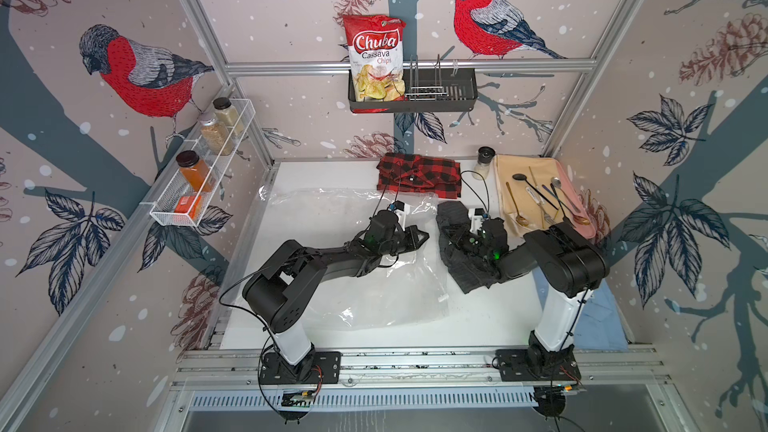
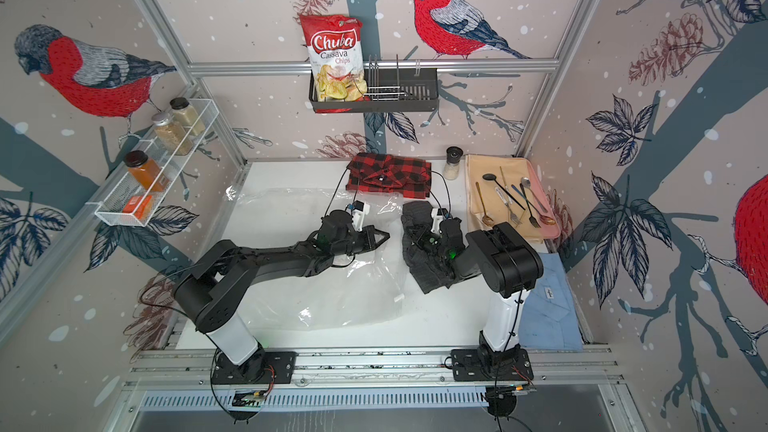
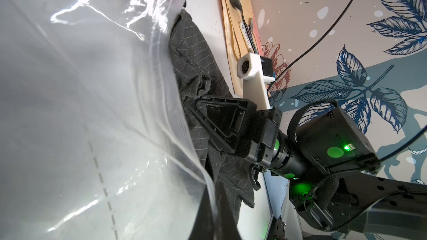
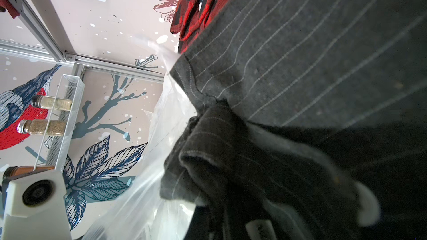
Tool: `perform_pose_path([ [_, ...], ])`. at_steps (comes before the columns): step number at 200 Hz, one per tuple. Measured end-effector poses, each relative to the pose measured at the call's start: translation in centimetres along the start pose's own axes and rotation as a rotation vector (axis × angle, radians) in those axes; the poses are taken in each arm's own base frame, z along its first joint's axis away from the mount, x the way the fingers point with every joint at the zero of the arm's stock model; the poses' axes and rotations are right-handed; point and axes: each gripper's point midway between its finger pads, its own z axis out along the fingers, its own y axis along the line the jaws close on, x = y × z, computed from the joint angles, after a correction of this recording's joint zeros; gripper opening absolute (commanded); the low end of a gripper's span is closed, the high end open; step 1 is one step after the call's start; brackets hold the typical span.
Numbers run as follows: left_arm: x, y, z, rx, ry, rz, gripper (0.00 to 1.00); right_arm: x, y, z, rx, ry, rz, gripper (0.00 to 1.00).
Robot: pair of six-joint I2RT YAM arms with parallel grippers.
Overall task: Place the folded shirt into the vacuum bag
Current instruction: Place the shirt in the vacuum bag.
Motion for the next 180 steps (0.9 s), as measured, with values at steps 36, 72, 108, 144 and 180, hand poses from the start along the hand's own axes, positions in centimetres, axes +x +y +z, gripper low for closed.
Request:
perform_pose_path([
  [36, -0.2, 0.0, 0.0, 0.005, 0.002, 0.015, 0.00, 0.3, 0.3, -0.1, -0.013, 0.010, -0.008, 0.00],
  [72, 0.6, 0.5, 0.6, 0.008, 0.037, 0.007, 0.00, 0.3, 1.3, 0.0, -0.023, 0.018, -0.020, 0.00],
  [108, 1.3, 0.6, 1.1, 0.017, 0.065, 0.010, 0.00, -0.6, 3.1, 0.8, 0.008, 0.020, -0.070, 0.00],
  [144, 1.8, 0.2, 1.4, 0.023, 0.077, 0.018, 0.00, -1.1, 3.5, 1.9, 0.085, 0.037, -0.114, 0.00],
  [180, 1.7, -0.2, 1.3, 0.030, 0.075, 0.034, 0.00, 0.0, 1.3, 3.2, 0.157, 0.087, -0.117, 0.00],
])
